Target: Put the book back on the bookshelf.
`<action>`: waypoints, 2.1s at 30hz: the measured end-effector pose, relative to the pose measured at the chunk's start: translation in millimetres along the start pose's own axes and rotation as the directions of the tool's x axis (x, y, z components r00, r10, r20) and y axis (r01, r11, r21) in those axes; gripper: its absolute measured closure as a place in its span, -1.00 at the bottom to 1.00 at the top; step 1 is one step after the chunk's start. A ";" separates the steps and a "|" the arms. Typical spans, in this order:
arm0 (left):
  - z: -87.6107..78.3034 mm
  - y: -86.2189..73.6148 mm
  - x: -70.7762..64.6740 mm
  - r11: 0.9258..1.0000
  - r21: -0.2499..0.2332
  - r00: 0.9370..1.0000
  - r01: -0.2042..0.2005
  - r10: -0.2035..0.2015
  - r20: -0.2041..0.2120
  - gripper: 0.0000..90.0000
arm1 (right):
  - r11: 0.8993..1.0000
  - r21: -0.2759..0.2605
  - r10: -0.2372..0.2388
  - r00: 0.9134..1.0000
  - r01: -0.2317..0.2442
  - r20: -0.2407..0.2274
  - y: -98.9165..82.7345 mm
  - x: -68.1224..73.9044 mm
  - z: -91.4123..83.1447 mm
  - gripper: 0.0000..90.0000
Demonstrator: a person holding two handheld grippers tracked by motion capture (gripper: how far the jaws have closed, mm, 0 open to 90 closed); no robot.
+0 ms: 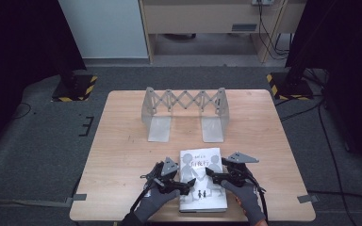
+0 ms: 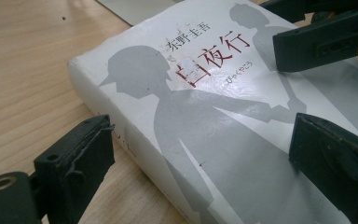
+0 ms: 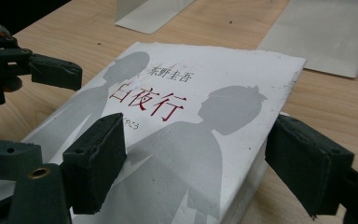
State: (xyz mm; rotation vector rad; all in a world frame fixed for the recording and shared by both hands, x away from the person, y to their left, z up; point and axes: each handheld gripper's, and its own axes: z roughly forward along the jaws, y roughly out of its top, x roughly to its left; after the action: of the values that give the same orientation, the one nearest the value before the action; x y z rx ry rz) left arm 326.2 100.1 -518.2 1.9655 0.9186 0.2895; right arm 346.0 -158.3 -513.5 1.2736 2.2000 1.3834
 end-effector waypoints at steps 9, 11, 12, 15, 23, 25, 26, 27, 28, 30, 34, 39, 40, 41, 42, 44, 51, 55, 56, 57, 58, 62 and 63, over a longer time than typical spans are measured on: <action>-3.0 0.4 1.6 1.000 -0.023 1.000 -0.004 0.004 0.008 -0.88 | 0.998 -0.056 0.005 1.000 -0.005 -0.013 6.6 2.8 -3.3 -0.51; -3.7 0.5 2.0 1.000 -0.028 1.000 -0.001 0.001 0.012 -0.88 | 0.998 -0.070 0.003 1.000 -0.004 -0.016 7.6 4.0 -2.5 -0.51; -4.0 0.3 2.4 1.000 -0.027 1.000 0.005 -0.004 0.014 -0.88 | 0.997 -0.072 0.003 1.000 -0.004 -0.019 8.2 4.8 -2.1 -0.51; -4.3 -0.8 4.2 0.999 -0.029 0.999 0.022 -0.022 0.024 -0.87 | 0.997 -0.072 0.012 0.999 -0.015 -0.036 9.3 6.6 -0.6 -0.51; -4.9 -1.3 4.2 0.999 -0.033 1.000 0.016 -0.016 0.021 -0.88 | 0.998 -0.060 0.027 0.997 -0.031 -0.068 8.8 9.3 3.0 -0.52; -4.6 -1.4 3.8 0.999 -0.038 1.000 0.017 -0.016 0.020 -0.88 | 0.998 -0.054 0.033 0.997 -0.036 -0.070 8.2 10.2 4.0 -0.52; -4.5 -1.5 3.8 0.999 -0.038 1.000 0.016 -0.016 0.020 -0.88 | 0.998 -0.050 0.034 0.997 -0.038 -0.072 7.8 10.6 4.4 -0.52; -4.5 -1.6 3.9 0.999 -0.038 1.000 0.016 -0.015 0.020 -0.88 | 0.998 -0.052 0.035 0.997 -0.038 -0.067 7.4 11.3 4.8 -0.52; -4.5 -1.7 4.0 0.999 -0.037 1.000 0.015 -0.014 0.020 -0.88 | 0.998 -0.050 0.038 0.997 -0.042 -0.067 7.1 11.5 5.0 -0.52; -4.1 -2.1 4.4 0.999 -0.036 1.000 0.015 -0.014 0.021 -0.88 | 0.998 -0.047 0.042 0.997 -0.045 -0.069 6.0 11.0 5.6 -0.51; -3.1 -2.9 5.1 0.999 -0.034 0.999 0.027 -0.026 0.026 -0.88 | 0.998 -0.025 0.055 0.995 -0.057 -0.084 4.7 9.2 9.1 -0.50; -2.7 -3.8 6.8 0.999 -0.035 0.999 0.038 -0.037 0.036 -0.90 | 0.997 -0.016 0.079 0.991 -0.081 -0.111 5.1 7.1 12.3 -0.45; -2.8 -3.8 6.9 0.999 -0.036 0.999 0.037 -0.036 0.037 -0.90 | 0.996 -0.015 0.085 0.989 -0.088 -0.118 5.1 7.3 13.2 -0.40; -2.8 -3.8 7.0 0.999 -0.037 0.999 0.037 -0.036 0.038 -0.90 | 0.995 -0.009 0.097 0.985 -0.100 -0.145 5.3 7.8 15.0 -0.34; -2.9 -3.8 7.2 0.999 -0.038 0.999 0.037 -0.035 0.037 -0.90 | 0.994 -0.005 0.104 0.982 -0.106 -0.156 5.3 9.2 16.2 -0.37; -2.7 -4.1 7.4 0.999 -0.039 0.999 0.037 -0.036 0.040 -0.90 | 0.995 -0.005 0.102 0.984 -0.103 -0.146 5.8 10.9 16.6 -0.34; -1.9 -4.1 7.8 0.999 -0.036 0.999 0.035 -0.033 0.043 -0.92 | 0.992 0.004 0.128 0.983 -0.129 -0.134 6.1 5.5 15.0 -0.10; -2.2 -3.6 7.3 0.999 -0.035 0.999 0.026 -0.024 0.040 -0.91 | 0.988 0.015 0.152 0.980 -0.151 -0.130 6.9 4.8 14.1 -0.03; -2.5 -3.7 7.4 0.999 -0.035 0.998 0.032 -0.031 0.047 -0.90 | 0.988 0.013 0.154 0.979 -0.154 -0.130 7.0 4.6 14.1 -0.01; -2.7 -3.8 7.7 0.999 -0.033 0.998 0.039 -0.037 0.053 -0.86 | 0.988 0.015 0.157 0.979 -0.156 -0.131 6.9 4.0 14.0 0.01; -2.9 -4.2 8.2 0.998 -0.035 0.997 0.051 -0.049 0.063 -0.83 | 0.986 0.013 0.164 0.978 -0.164 -0.133 7.0 3.9 13.9 0.02; -2.6 -4.3 9.9 0.997 -0.048 0.994 0.067 -0.062 0.085 -0.73 | 0.981 0.006 0.191 0.971 -0.192 -0.144 8.6 1.9 12.6 0.15; -3.2 -4.0 10.0 0.997 -0.052 0.995 0.064 -0.059 0.082 -0.69 | 0.979 0.007 0.200 0.969 -0.202 -0.147 9.3 1.9 12.0 0.18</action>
State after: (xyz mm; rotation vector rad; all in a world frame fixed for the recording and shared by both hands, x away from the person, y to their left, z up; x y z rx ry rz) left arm 329.5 110.4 -521.3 1.8814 0.9079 0.1964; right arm 357.1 -147.9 -511.5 1.4709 2.2055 1.6070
